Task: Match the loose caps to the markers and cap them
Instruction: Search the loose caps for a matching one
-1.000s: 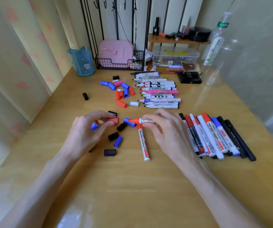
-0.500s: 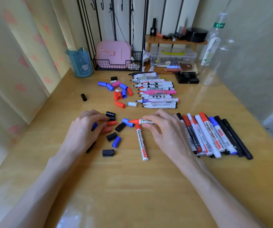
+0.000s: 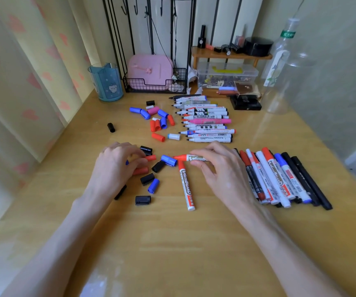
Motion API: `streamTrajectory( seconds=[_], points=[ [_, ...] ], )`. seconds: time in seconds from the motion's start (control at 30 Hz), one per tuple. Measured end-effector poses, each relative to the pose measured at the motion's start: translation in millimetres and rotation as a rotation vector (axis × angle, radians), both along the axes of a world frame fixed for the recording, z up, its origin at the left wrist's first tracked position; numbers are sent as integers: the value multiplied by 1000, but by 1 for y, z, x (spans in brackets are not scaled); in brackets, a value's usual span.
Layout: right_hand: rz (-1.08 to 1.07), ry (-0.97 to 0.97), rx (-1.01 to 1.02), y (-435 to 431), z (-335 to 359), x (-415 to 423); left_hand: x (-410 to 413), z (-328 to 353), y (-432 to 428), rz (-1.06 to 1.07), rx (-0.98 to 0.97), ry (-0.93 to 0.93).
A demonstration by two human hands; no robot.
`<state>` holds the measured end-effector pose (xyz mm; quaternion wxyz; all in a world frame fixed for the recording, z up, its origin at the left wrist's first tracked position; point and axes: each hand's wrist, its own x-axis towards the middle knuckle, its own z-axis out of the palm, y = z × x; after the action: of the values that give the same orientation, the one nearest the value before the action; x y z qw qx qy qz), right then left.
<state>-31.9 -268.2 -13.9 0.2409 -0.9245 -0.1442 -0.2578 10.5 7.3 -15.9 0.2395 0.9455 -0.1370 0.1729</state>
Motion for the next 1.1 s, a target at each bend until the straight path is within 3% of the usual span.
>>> streamTrajectory(
  seconds=[0.1,0.27,0.67,0.8,1.1],
  points=[
    [21,-27,15,1,2,-1,-10,6,-9,-56,-187,54],
    [42,-54,32,2,3,-1,-21,11,-22,-155,-267,68],
    [117,-67,-9,5,1,-3,-21,3,-26,-285,-280,105],
    [127,-77,-10,6,-1,-3,-25,1,-29,-312,-182,37],
    [108,-107,34,13,-5,-5,-27,3,-27,-309,-213,-62]
  ],
)
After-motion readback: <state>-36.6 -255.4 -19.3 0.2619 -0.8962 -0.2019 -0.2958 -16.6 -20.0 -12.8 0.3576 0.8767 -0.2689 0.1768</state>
